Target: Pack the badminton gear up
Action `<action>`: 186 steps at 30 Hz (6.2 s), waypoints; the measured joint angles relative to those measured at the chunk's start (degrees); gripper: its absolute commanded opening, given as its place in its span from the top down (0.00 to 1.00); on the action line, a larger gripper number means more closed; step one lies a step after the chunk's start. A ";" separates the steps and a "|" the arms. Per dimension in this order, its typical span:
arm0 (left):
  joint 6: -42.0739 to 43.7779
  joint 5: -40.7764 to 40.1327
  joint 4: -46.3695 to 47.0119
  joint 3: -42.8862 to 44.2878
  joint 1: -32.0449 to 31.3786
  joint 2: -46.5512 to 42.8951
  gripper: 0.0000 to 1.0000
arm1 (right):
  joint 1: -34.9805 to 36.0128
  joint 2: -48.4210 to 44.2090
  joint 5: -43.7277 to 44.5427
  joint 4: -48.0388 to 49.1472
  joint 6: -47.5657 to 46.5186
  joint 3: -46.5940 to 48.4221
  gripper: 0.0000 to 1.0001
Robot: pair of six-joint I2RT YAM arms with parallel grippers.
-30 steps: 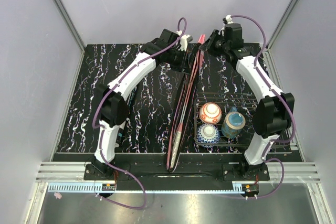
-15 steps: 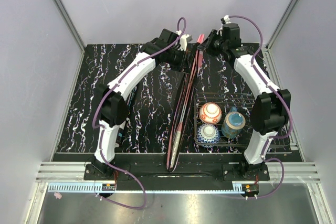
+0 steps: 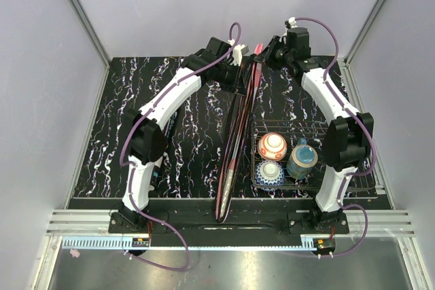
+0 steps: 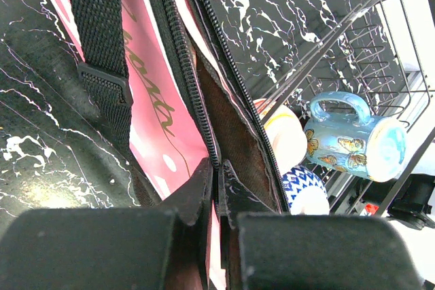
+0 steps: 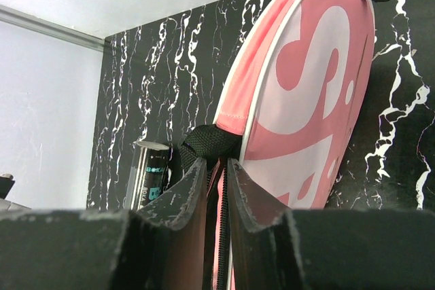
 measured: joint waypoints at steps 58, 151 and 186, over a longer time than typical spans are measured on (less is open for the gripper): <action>-3.39 0.39 -0.17 0.00 -0.46 0.00 1.00 | 5.60 -20.83 -2.97 19.28 16.17 -31.50 1.00; -6.99 8.31 9.14 -15.23 2.99 -15.13 1.00 | 3.85 -11.80 1.55 11.19 11.61 -25.46 1.00; -11.52 5.99 18.91 -20.37 8.83 -19.23 0.60 | 4.98 -2.10 -9.68 55.84 31.36 -39.69 1.00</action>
